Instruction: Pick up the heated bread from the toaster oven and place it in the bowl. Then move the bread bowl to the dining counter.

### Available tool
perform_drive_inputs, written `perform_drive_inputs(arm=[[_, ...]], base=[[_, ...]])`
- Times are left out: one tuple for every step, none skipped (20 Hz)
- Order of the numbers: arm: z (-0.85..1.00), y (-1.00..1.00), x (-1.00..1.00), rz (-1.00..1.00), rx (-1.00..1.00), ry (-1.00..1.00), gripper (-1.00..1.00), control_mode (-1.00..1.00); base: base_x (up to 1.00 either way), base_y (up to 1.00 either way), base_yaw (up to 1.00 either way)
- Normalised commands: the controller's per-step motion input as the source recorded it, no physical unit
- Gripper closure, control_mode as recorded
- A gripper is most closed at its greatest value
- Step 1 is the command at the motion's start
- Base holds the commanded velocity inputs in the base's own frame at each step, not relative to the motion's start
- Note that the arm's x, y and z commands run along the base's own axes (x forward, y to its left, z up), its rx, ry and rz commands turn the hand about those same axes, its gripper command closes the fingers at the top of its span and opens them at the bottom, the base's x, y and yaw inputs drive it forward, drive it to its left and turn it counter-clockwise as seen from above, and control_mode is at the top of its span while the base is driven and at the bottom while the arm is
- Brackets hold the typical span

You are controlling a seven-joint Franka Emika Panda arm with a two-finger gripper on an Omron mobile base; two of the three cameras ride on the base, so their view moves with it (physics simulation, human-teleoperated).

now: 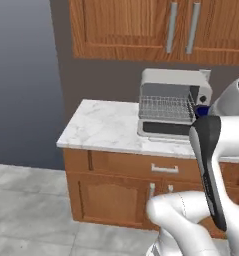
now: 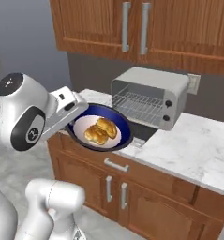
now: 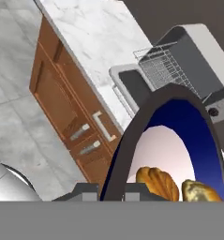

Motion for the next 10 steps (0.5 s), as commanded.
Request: perform_drive_inputs(arm=[[0.0, 0.0, 0.0, 0.0, 0.0, 0.0, 1.0, 1.0], [0.0, 0.0, 0.0, 0.0, 0.0, 0.0, 1.0, 1.0], [0.0, 0.0, 0.0, 0.0, 0.0, 0.0, 1.0, 1.0], [0.0, 0.0, 0.0, 0.0, 0.0, 0.0, 1.0, 1.0], [0.0, 0.0, 0.0, 0.0, 0.0, 0.0, 1.0, 1.0], [0.0, 0.0, 0.0, 0.0, 0.0, 0.0, 1.0, 1.0], [0.0, 0.0, 0.0, 0.0, 0.0, 0.0, 1.0, 1.0], [0.0, 0.0, 0.0, 0.0, 0.0, 0.0, 1.0, 1.0], [0.0, 0.0, 0.0, 0.0, 0.0, 0.0, 1.0, 1.0], [0.0, 0.0, 0.0, 0.0, 0.0, 0.0, 1.0, 1.0]], base=[[-0.28, 0.0, 1.0], [-0.01, 0.0, 1.0], [0.0, 0.0, 1.0], [0.0, 0.0, 1.0], [0.0, 0.0, 1.0], [0.0, 0.0, 1.0], [0.0, 0.0, 1.0], [0.0, 0.0, 1.0], [0.0, 0.0, 1.0], [0.0, 0.0, 1.0]])
